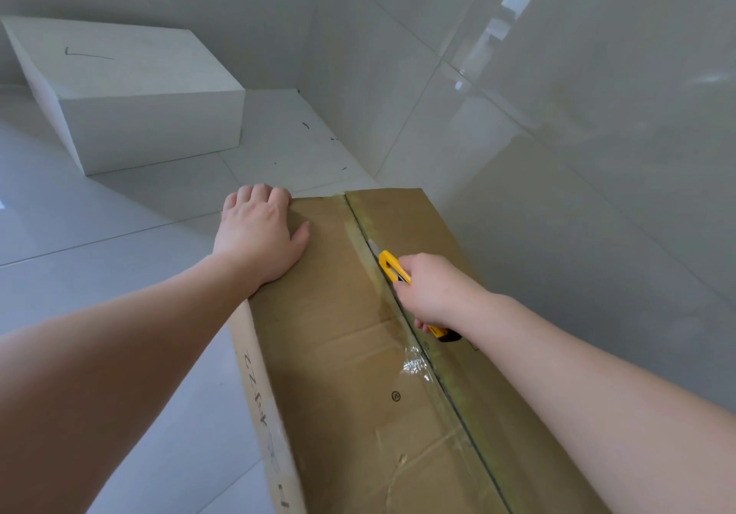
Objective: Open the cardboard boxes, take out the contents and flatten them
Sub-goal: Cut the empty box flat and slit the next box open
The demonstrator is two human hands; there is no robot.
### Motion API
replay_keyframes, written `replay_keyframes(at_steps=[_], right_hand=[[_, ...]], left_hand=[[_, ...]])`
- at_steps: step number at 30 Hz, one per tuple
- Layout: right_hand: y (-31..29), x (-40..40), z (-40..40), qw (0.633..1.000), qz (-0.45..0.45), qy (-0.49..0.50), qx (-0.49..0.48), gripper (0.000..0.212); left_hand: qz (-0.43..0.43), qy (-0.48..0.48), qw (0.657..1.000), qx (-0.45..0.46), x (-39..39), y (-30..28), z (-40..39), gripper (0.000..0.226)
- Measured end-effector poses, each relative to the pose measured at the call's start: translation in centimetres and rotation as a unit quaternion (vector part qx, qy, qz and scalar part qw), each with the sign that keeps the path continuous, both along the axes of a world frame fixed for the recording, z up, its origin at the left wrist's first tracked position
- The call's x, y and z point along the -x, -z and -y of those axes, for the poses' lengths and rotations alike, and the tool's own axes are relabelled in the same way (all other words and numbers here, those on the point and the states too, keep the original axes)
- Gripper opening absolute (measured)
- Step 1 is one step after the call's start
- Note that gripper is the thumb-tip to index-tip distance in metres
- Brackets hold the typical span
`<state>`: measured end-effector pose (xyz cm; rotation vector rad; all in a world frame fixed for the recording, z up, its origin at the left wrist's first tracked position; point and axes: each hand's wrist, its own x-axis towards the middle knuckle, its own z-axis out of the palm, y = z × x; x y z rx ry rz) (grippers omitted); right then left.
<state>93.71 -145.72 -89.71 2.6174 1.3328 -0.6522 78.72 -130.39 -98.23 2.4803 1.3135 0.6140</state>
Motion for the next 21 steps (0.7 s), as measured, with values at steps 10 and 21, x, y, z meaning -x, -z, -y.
replay_keyframes(at_steps=[10,21], right_hand=[[0.2,0.1,1.9,1.000,0.008,-0.010,-0.009,0.019],[-0.2,0.3,2.1,0.999,0.029,-0.017,0.012,0.012]], left_hand=[[-0.012,0.006,1.000,-0.009,0.2,0.0,0.2,0.044],[-0.020,0.011,1.000,-0.011,0.3,-0.1,0.3,0.045]])
